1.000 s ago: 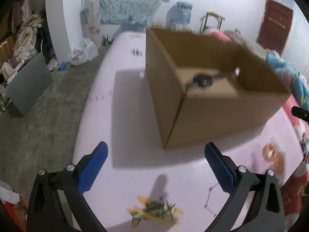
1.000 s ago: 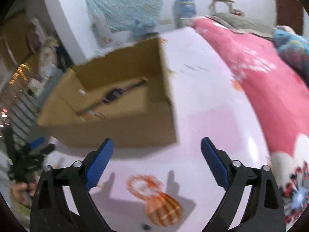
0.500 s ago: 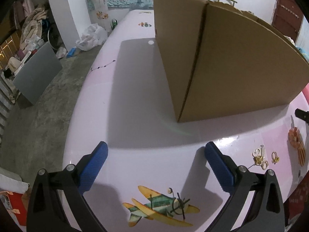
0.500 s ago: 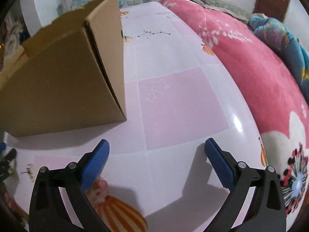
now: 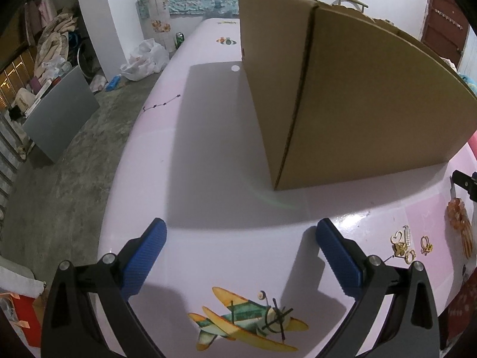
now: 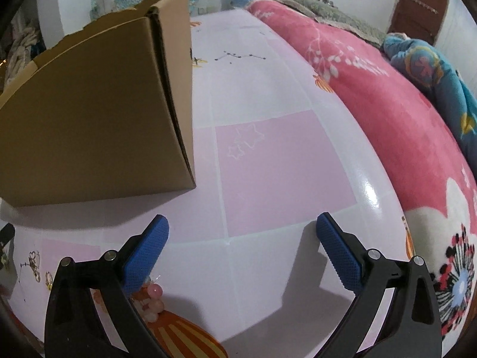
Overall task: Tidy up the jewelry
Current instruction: 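Move the right tool down to the orange bead bracelet on the table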
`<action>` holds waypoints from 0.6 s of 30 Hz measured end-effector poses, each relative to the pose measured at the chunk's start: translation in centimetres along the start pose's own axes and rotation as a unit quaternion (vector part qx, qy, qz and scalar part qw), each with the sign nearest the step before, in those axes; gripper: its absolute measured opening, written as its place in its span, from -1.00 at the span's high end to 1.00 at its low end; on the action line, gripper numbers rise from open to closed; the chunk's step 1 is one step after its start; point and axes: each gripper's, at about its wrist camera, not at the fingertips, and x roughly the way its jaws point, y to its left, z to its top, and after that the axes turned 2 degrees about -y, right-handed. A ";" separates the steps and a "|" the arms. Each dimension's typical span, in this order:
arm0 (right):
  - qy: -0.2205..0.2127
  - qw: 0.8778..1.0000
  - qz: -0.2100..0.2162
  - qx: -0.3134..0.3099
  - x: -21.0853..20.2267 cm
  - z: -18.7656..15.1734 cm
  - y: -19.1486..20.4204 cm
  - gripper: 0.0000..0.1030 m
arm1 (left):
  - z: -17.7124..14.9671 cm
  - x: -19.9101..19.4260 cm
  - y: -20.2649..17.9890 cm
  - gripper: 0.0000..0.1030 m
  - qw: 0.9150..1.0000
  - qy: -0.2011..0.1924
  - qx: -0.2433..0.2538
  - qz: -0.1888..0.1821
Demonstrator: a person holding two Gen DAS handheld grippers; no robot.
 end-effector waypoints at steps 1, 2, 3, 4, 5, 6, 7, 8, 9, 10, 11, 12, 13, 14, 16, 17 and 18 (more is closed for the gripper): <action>0.000 1.000 0.007 -0.002 0.0 0.0 -0.1 -0.85 | 0.0 0.0 0.1 -0.92 1.000 0.000 -0.001 -0.001; -0.001 1.000 0.013 -0.003 -0.2 0.0 -0.2 -0.85 | 0.0 0.0 0.1 -0.92 1.000 0.000 -0.003 0.000; -0.008 1.000 0.030 -0.003 -0.6 0.1 -0.5 -0.85 | 0.0 0.0 0.2 -0.92 1.000 0.001 -0.005 -0.001; -0.019 0.998 0.056 0.001 -1.3 0.2 -0.8 -0.84 | 0.0 0.0 0.2 -0.92 1.000 0.003 -0.008 -0.001; -0.032 0.996 0.081 0.009 -2.0 0.2 -1.2 -0.84 | 0.0 0.0 0.3 -0.92 1.000 0.003 -0.009 -0.001; -0.053 0.993 0.102 0.020 -3.1 0.1 -1.8 -0.84 | 0.0 0.0 0.4 -0.92 1.000 0.005 -0.010 -0.002; -0.072 0.990 0.114 0.027 -4.2 0.0 -2.4 -0.84 | 0.1 0.0 0.4 -0.92 1.000 0.006 -0.011 -0.002; -0.080 0.989 0.119 0.029 -4.8 -0.1 -2.7 -0.84 | 0.1 0.0 0.4 -0.92 1.000 0.007 -0.011 -0.002; -0.083 0.988 0.128 0.028 -5.6 -0.2 -3.1 -0.84 | 0.1 0.0 0.4 -0.92 1.000 0.008 -0.011 -0.002; -0.080 0.987 0.136 0.027 -6.0 -0.4 -3.4 -0.84 | 0.2 0.0 0.5 -0.92 1.000 0.009 -0.011 -0.003; -0.075 0.986 0.145 0.026 -6.2 -0.6 -3.6 -0.84 | 0.2 0.0 0.5 -0.92 1.000 0.010 -0.011 -0.003; -0.067 0.985 0.159 0.027 -6.4 -0.9 -3.7 -0.80 | 0.2 0.1 0.6 -0.92 1.000 0.010 -0.012 -0.004; -0.059 0.983 0.171 0.026 -6.3 -1.0 -3.7 -0.64 | 0.2 0.1 0.6 -0.92 1.000 0.010 -0.012 -0.004; -0.051 0.982 0.180 0.023 -6.4 -1.3 -3.5 -0.46 | 0.2 0.1 0.6 -0.92 1.000 0.009 -0.012 -0.005; -0.034 0.982 0.187 0.007 -5.8 -1.3 -2.9 -0.22 | 0.2 0.1 0.6 -0.92 1.000 0.009 -0.012 -0.005; -0.028 0.982 0.188 -0.002 -5.5 -1.4 -2.6 0.00 | 0.2 0.1 0.6 -0.92 1.000 0.009 -0.012 -0.005; -0.019 0.982 0.188 -0.015 -5.4 -1.6 -1.9 0.09 | 0.2 0.1 0.6 -0.92 1.000 0.009 -0.012 -0.005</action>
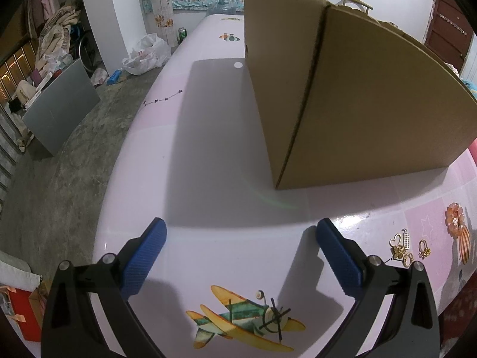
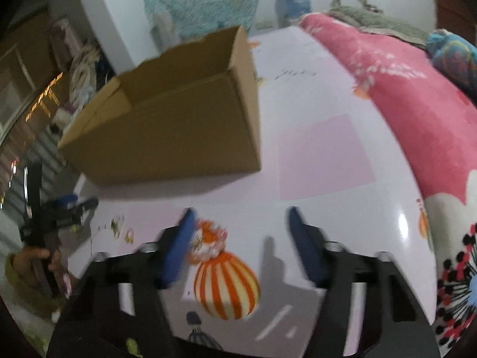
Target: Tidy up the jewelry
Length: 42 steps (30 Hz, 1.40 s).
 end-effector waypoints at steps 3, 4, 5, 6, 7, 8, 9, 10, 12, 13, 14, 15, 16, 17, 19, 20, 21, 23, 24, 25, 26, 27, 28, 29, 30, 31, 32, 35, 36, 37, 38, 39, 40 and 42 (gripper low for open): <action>0.023 0.999 0.003 -0.030 1.2 -0.3 1.2 0.41 | 0.0 0.0 0.0 -0.92 1.000 0.000 -0.001 -0.001; 0.031 0.999 0.000 -0.041 1.6 -0.3 1.6 0.50 | 0.0 0.1 0.0 -0.92 1.000 -0.001 -0.001 -0.001; 0.036 0.998 0.000 -0.046 1.8 -0.5 2.0 0.56 | 0.0 0.1 0.0 -0.92 1.000 0.000 -0.001 -0.001; 0.045 0.998 -0.001 -0.054 2.2 -0.6 2.3 0.61 | 0.0 0.1 -0.1 -0.92 1.000 0.000 -0.001 -0.001; 0.051 0.997 -0.002 -0.060 2.5 -0.6 2.5 0.70 | 0.0 0.1 -0.1 -0.92 1.000 -0.001 -0.001 -0.001; 0.056 0.996 -0.004 -0.065 2.7 -0.6 2.8 0.73 | 0.0 0.1 0.0 -0.92 1.000 -0.001 -0.002 -0.001; 0.061 0.995 -0.006 -0.074 3.0 -0.6 3.2 0.73 | 0.0 0.1 0.0 -0.92 1.000 -0.001 -0.002 -0.001; 0.064 0.995 -0.011 -0.080 3.2 -0.7 3.4 0.73 | 0.0 0.1 -0.1 -0.92 1.000 -0.001 -0.002 -0.001; 0.067 0.993 -0.021 -0.094 3.6 -0.8 3.7 0.74 | 0.0 0.1 -0.1 -0.92 1.000 -0.001 -0.003 -0.001; 0.067 0.993 -0.024 -0.099 3.7 -0.8 3.9 0.75 | 0.0 0.2 -0.1 -0.92 1.000 -0.001 -0.004 0.000; 0.066 0.992 -0.028 -0.106 3.7 -0.8 4.1 0.76 | 0.0 0.2 -0.1 -0.92 1.000 -0.001 -0.004 0.000; 0.067 0.991 -0.030 -0.109 3.7 -0.8 4.2 0.76 | 0.1 0.2 -0.2 -0.92 1.000 0.000 -0.005 0.000; 0.067 0.991 -0.030 -0.111 3.7 -0.8 4.3 0.77 | 0.1 0.2 -0.2 -0.92 1.000 0.000 -0.005 0.000; 0.067 0.991 -0.030 -0.113 3.7 -0.8 4.4 0.85 | 0.1 0.3 -0.3 -0.92 1.000 0.000 -0.005 0.000; 0.068 0.991 -0.025 -0.113 3.4 -0.9 4.6 0.86 | 0.1 0.2 -0.2 -0.92 1.000 -0.001 -0.004 0.000; 0.068 0.991 -0.023 -0.114 3.2 -1.0 4.7 0.86 | 0.1 0.2 -0.2 -0.92 1.000 -0.001 -0.004 0.000; 0.065 0.991 -0.018 -0.114 2.9 -1.0 4.9 0.86 | 0.1 0.2 -0.2 -0.92 1.000 -0.001 -0.005 -0.001; 0.060 0.992 -0.008 -0.111 2.3 -0.9 5.1 0.86 | 0.1 0.2 -0.2 -0.92 1.000 -0.001 -0.004 0.000; 0.055 0.992 0.000 -0.110 1.6 -0.7 5.4 0.86 | 0.1 0.3 -0.2 -0.92 1.000 -0.001 -0.005 -0.001; 0.051 0.993 0.004 -0.108 1.3 -0.6 5.6 0.86 | 0.1 0.2 -0.2 -0.92 1.000 -0.001 -0.005 -0.001; 0.046 0.993 0.016 -0.103 0.6 -0.3 5.9 0.86 | 0.1 0.3 -0.2 -0.92 1.000 -0.001 -0.005 -0.001; 0.042 0.994 0.025 -0.098 0.2 -0.2 6.1 0.86 | 0.1 0.3 -0.2 -0.92 1.000 -0.001 -0.004 -0.001; 0.038 0.994 0.033 -0.094 -0.3 0.0 6.3 0.86 | 0.1 0.2 -0.3 -0.92 1.000 -0.001 -0.005 -0.001; 0.031 0.995 0.045 -0.089 -0.9 0.4 6.7 0.86 | 0.1 0.3 -0.3 -0.92 1.000 -0.002 -0.005 -0.001; 0.026 0.995 0.051 -0.087 -1.3 0.7 6.8 0.86 | 0.1 0.3 -0.3 -0.92 1.000 -0.002 -0.005 -0.001; 0.020 0.995 0.055 -0.084 -1.8 1.1 6.8 0.86 | 0.1 0.3 -0.3 -0.92 1.000 -0.002 -0.005 -0.001; 0.013 0.995 0.058 -0.082 -2.2 1.4 7.0 0.86 | 0.1 0.3 -0.3 -0.92 1.000 -0.002 -0.005 -0.001; -0.005 0.996 0.058 -0.067 -3.0 2.4 6.1 0.86 | 0.1 0.3 -0.3 -0.92 1.000 -0.003 -0.004 -0.002; -0.011 0.997 0.053 -0.060 -3.0 3.1 5.7 0.86 | 0.1 0.3 -0.3 -0.92 1.000 -0.003 -0.004 -0.002; -0.016 0.997 0.043 -0.056 -2.9 3.3 5.2 0.86 | 0.1 0.3 -0.3 -0.92 1.000 -0.003 -0.004 -0.002; -0.017 0.998 0.034 -0.052 -2.6 3.4 4.4 0.86 | 0.1 0.2 -0.3 -0.92 1.000 -0.003 -0.004 -0.002; -0.018 0.998 0.029 -0.044 -1.9 3.7 3.7 0.86 | 0.1 0.2 -0.3 -0.92 1.000 -0.004 -0.004 -0.002; -0.016 0.999 0.022 -0.036 -1.5 3.7 3.1 0.86 | 0.1 0.2 -0.3 -0.92 1.000 -0.004 -0.004 -0.002; 0.006 1.000 -0.002 -0.014 -0.1 3.1 1.2 0.84 | 0.1 0.2 -0.3 -0.92 1.000 -0.004 -0.004 -0.002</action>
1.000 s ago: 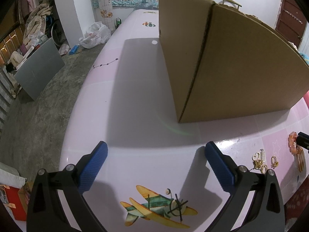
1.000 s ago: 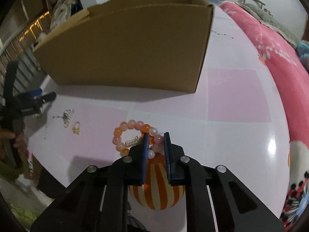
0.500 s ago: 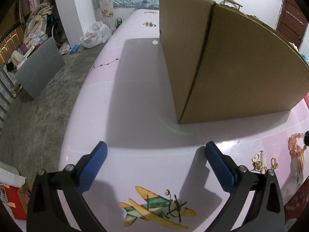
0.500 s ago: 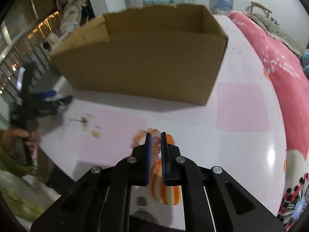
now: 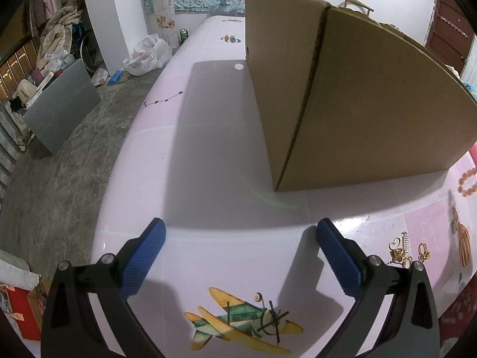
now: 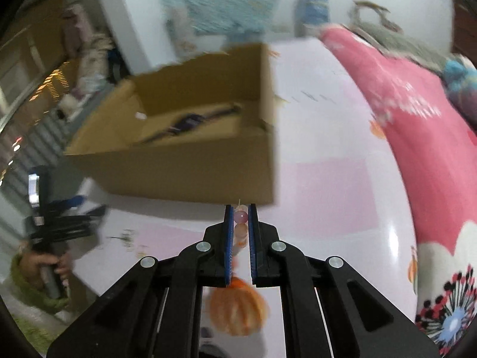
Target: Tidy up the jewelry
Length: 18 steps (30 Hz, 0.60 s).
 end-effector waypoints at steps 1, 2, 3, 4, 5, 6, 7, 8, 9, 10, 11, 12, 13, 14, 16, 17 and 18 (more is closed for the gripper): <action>0.016 1.000 -0.008 0.015 0.7 -0.2 -1.0 0.80 | 0.0 0.0 0.0 -0.92 1.000 0.000 0.000 0.000; 0.023 0.999 -0.020 0.031 1.1 -0.6 -1.7 0.73 | 0.0 0.0 0.0 -0.92 1.000 0.000 0.000 0.000; 0.027 0.998 -0.026 0.041 1.1 -0.6 -2.2 0.68 | 0.0 0.0 -0.1 -0.92 1.000 0.000 0.000 0.001; 0.030 0.998 -0.031 0.050 1.2 -0.8 -2.6 0.56 | 0.0 0.0 0.0 -0.92 1.000 0.000 0.001 0.001; 0.028 0.998 -0.035 0.054 1.0 -0.9 -2.8 0.52 | 0.0 0.0 0.0 -0.92 1.000 -0.001 0.001 0.001; 0.019 0.997 -0.042 0.056 0.5 -1.0 -2.8 0.40 | 0.0 0.0 0.0 -0.92 1.000 -0.001 0.001 0.001; 0.014 0.997 -0.044 0.056 0.2 -1.0 -2.7 0.28 | 0.0 0.0 0.0 -0.92 1.000 -0.002 0.001 0.001; 0.009 0.997 -0.048 0.053 -0.1 -1.1 -2.5 0.22 | 0.0 -0.1 0.0 -0.92 1.000 -0.002 0.001 0.000; 0.004 0.997 -0.053 0.049 -0.3 -1.2 -2.1 0.21 | 0.0 -0.1 -0.1 -0.92 1.000 -0.003 0.001 0.000; 0.001 0.998 -0.052 0.047 -0.5 -1.3 -1.8 0.15 | 0.0 -0.1 -0.1 -0.92 1.000 -0.004 0.001 0.000; -0.001 0.998 -0.047 0.046 -0.6 -1.5 -1.4 0.08 | -0.1 -0.1 -0.1 -0.92 1.000 -0.005 0.001 0.000; -0.001 0.998 -0.040 0.047 -0.5 -1.8 -1.0 0.06 | 0.0 -0.1 -0.1 -0.92 1.000 -0.006 0.001 0.000; 0.000 0.998 -0.031 0.048 -0.5 -2.0 -0.8 0.04 | -0.1 -0.1 -0.1 -0.92 1.000 -0.006 0.002 0.001; 0.004 0.999 -0.020 0.048 -0.3 -2.3 -0.2 0.01 | -0.1 -0.1 -0.1 -0.92 1.000 -0.006 0.002 0.001; 0.007 0.999 -0.007 0.047 -0.2 -2.6 0.2 -0.07 | 0.0 -0.1 -0.2 -0.92 1.000 -0.005 0.002 0.001; 0.010 0.999 0.000 0.048 -0.1 -2.8 0.5 -0.09 | -0.1 -0.1 -0.2 -0.92 1.000 -0.006 0.002 0.001; 0.015 0.999 0.009 0.048 0.2 -3.1 0.9 -0.09 | 0.0 -0.1 -0.2 -0.92 1.000 -0.006 0.002 0.001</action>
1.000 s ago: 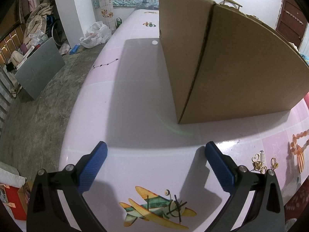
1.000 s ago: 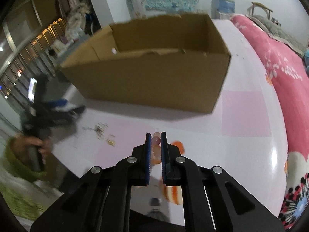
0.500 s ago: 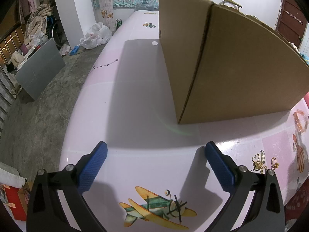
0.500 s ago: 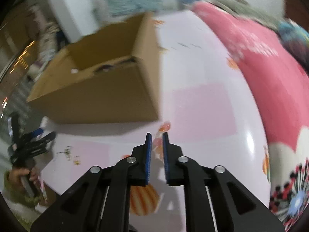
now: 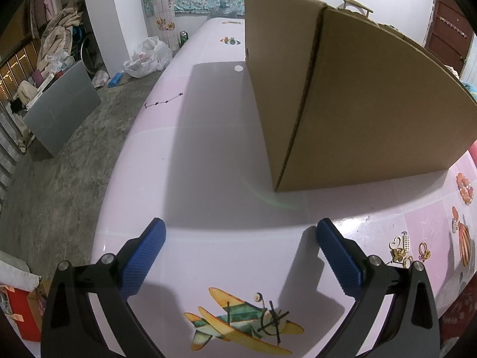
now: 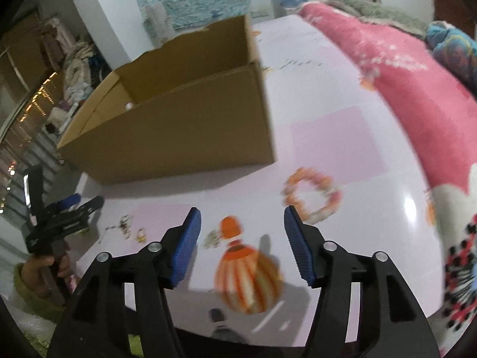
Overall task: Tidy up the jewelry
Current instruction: 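Move both tools down toward the small gold rings and charms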
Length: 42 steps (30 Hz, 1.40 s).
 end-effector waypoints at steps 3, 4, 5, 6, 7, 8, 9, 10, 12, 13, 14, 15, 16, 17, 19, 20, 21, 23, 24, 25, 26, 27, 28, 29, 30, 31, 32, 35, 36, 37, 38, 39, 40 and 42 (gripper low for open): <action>0.010 1.000 0.014 0.002 0.5 -0.7 0.6 -0.10 | 0.0 0.0 0.1 -0.92 1.000 0.003 -0.001 -0.002; 0.012 1.000 0.019 0.003 0.6 -0.8 0.8 -0.10 | 0.0 0.1 0.1 -0.92 1.000 0.006 -0.002 -0.002; 0.012 1.000 0.024 0.005 0.6 -1.0 0.9 -0.10 | 0.1 0.1 0.1 -0.92 1.000 0.009 -0.003 -0.003; 0.012 1.000 0.026 0.006 0.6 -1.1 0.9 -0.10 | 0.2 0.2 0.1 -0.92 1.000 0.011 -0.003 -0.003; 0.012 1.000 0.028 0.007 0.2 -1.5 1.4 -0.10 | 0.2 0.2 0.2 -0.92 1.000 0.013 -0.004 -0.003; 0.011 0.999 0.030 0.009 0.1 -1.6 1.4 -0.11 | 0.2 0.2 0.2 -0.92 1.000 0.013 -0.005 -0.003; 0.010 0.999 0.032 0.011 0.1 -1.6 1.3 -0.11 | 0.1 0.2 0.2 -0.92 1.000 0.013 -0.005 -0.003; 0.009 0.999 0.033 0.012 0.1 -1.5 1.2 -0.12 | 0.1 0.2 0.2 -0.92 1.000 0.012 -0.006 -0.002; 0.006 0.999 0.033 0.015 0.1 -1.4 1.1 -0.12 | 0.1 0.2 0.1 -0.92 1.000 0.011 -0.006 0.001; 0.004 0.999 0.033 0.016 0.1 -1.4 1.1 -0.12 | 0.1 0.1 0.0 -0.92 1.000 0.009 -0.006 0.001; 0.003 0.999 0.034 0.017 0.1 -1.3 1.0 -0.12 | 0.0 0.1 0.0 -0.92 1.000 0.008 -0.007 0.000; 0.002 0.999 0.034 0.019 0.2 -1.4 1.0 -0.12 | 0.0 0.1 0.0 -0.92 1.000 0.006 -0.007 0.001; 0.001 0.999 0.034 0.020 0.2 -1.4 0.9 -0.12 | -0.1 0.1 0.0 -0.92 1.000 0.005 -0.006 0.001; 0.001 0.999 0.035 0.021 0.1 -1.4 0.9 -0.12 | -0.2 0.1 0.0 -0.92 1.000 0.004 -0.006 0.000; 0.001 0.999 0.036 0.023 0.2 -1.5 0.9 -0.13 | -0.2 0.0 0.0 -0.92 1.000 0.005 -0.004 -0.001; 0.002 0.999 0.037 0.024 0.3 -1.5 0.9 -0.13 | -0.2 0.0 0.0 -0.92 1.000 0.006 -0.003 -0.002; 0.003 0.999 0.038 0.023 0.3 -1.5 1.0 -0.13 | -0.2 0.0 0.1 -0.92 1.000 0.007 -0.002 -0.002; 0.005 0.999 0.039 0.022 0.5 -1.6 1.1 -0.13 | -0.1 0.0 0.0 -0.92 1.000 0.008 -0.002 0.000; 0.006 0.999 0.040 0.021 0.6 -1.7 1.2 -0.13 | -0.1 -0.1 0.0 -0.92 1.000 0.009 -0.001 0.000; 0.006 0.999 0.041 0.020 0.6 -1.7 1.3 -0.13 | -0.1 -0.1 0.0 -0.92 1.000 0.008 0.001 0.001; 0.007 0.999 0.042 0.019 0.7 -1.7 1.4 -0.13 | -0.1 -0.1 -0.1 -0.92 1.000 0.008 0.003 0.001; 0.007 0.999 0.042 0.018 0.8 -1.7 1.4 -0.13 | -0.1 -0.1 -0.1 -0.92 1.000 0.009 0.006 0.002; 0.006 0.999 0.043 0.017 0.8 -1.7 1.4 -0.13 | 0.0 -0.1 -0.2 -0.92 1.000 0.010 0.009 0.003; 0.006 0.999 0.043 0.016 0.8 -1.7 1.4 -0.13 | 0.0 -0.2 -0.3 -0.92 1.000 0.012 0.013 0.009; 0.005 0.999 0.044 0.014 0.8 -1.7 1.5 -0.13 | 0.0 -0.4 -0.4 -0.92 1.000 0.013 0.013 0.015; 0.005 0.999 0.045 0.012 0.9 -1.6 1.6 -0.13 | -0.1 -0.5 -0.4 -0.92 1.000 0.014 0.014 0.019; 0.003 0.999 0.046 0.010 0.8 -1.6 1.6 -0.13 | -0.2 -0.8 -0.4 -0.92 1.000 0.011 0.015 0.018; -0.002 0.999 0.054 0.002 0.8 -1.5 1.9 -0.13 | -0.7 -2.2 -0.6 -0.92 1.000 -0.011 0.016 0.002; -0.005 0.998 0.060 -0.004 0.7 -1.5 2.2 -0.13 | -0.8 -2.8 -0.7 -0.92 1.000 -0.019 0.016 -0.006; -0.006 0.998 0.063 -0.007 0.7 -1.6 2.4 -0.13 | -1.0 -3.3 -0.8 -0.92 0.999 -0.027 0.018 -0.015; -0.007 0.998 0.066 -0.012 0.7 -1.6 2.6 -0.13 | -1.1 -4.0 -1.1 -0.92 0.999 -0.036 0.021 -0.028; -0.008 0.997 0.071 -0.019 0.8 -1.6 2.9 -0.13 | -1.3 -4.5 -1.5 -0.92 0.998 -0.043 0.026 -0.040; -0.008 0.997 0.075 -0.026 0.9 -1.7 3.1 -0.13 | -1.3 -4.8 -1.9 -0.92 0.997 -0.046 0.030 -0.048; -0.009 0.996 0.082 -0.039 1.0 -1.8 3.7 -0.13 | -1.6 -5.5 -2.8 -0.92 0.995 -0.051 0.042 -0.073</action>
